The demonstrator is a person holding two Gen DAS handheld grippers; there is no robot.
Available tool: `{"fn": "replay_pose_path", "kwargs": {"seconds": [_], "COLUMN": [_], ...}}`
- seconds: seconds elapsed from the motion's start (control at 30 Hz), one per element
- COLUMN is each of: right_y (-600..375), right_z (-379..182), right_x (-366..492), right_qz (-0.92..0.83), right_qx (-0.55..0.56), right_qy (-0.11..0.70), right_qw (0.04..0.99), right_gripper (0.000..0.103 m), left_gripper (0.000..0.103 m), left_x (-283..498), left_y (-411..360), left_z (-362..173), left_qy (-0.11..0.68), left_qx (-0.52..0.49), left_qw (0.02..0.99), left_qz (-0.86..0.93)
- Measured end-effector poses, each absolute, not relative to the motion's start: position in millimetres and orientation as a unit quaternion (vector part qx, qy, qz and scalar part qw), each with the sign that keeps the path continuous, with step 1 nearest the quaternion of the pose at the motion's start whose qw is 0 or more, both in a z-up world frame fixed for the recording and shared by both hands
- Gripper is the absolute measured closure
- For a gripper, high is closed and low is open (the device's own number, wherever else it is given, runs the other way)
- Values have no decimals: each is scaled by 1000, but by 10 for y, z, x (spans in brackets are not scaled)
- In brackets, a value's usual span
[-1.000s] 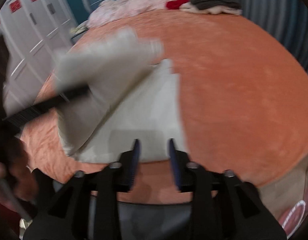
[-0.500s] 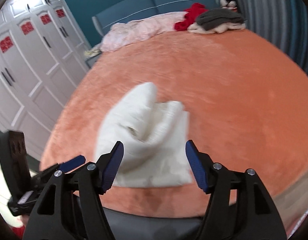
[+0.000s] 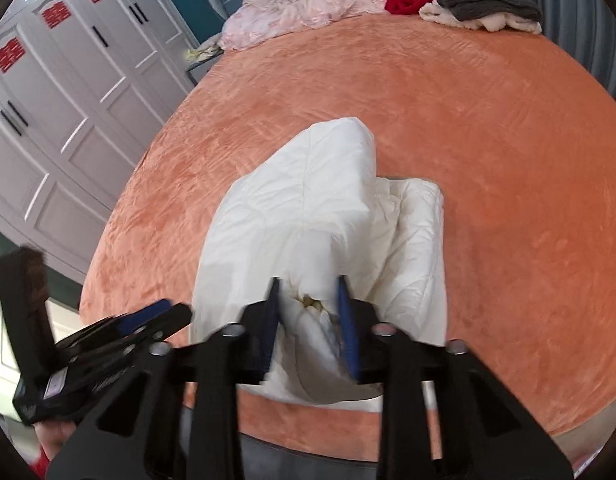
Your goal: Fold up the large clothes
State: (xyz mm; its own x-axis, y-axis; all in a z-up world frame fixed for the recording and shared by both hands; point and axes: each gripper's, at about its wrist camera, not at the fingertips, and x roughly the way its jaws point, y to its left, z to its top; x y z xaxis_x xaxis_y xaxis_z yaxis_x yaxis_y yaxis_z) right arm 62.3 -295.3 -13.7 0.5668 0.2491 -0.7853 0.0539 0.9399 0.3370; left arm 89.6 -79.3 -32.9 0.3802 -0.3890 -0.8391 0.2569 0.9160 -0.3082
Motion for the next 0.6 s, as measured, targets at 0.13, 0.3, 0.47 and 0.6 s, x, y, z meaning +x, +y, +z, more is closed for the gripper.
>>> {"fn": "replay_pose_path", "kwargs": {"seconds": [0.13,0.3,0.47,0.6], "right_y": [-3187,-3374,-3388,-3337], "right_z": [-227,-661,-1063,-1192], "right_x": [292,91,77,175], "right_qz": [25,-23,-47,-57], "right_qx": [187,204,200,184], "right_qy": [457,492,517,524], "right_qw": [869,846,831,830], "right_gripper": [86,86,84,82], "left_gripper": [97,100,101,101], "left_x": [855,812,770,783], "left_y": [-962,-1150,-1332,-1431], "left_z": [-470,-680,-885,-964], "left_qy": [539,558,568,564], "left_qx": [-61,-36,0,26], "left_qw": [811,798,795,800], "left_qz": [-219,-224,-213,-202]}}
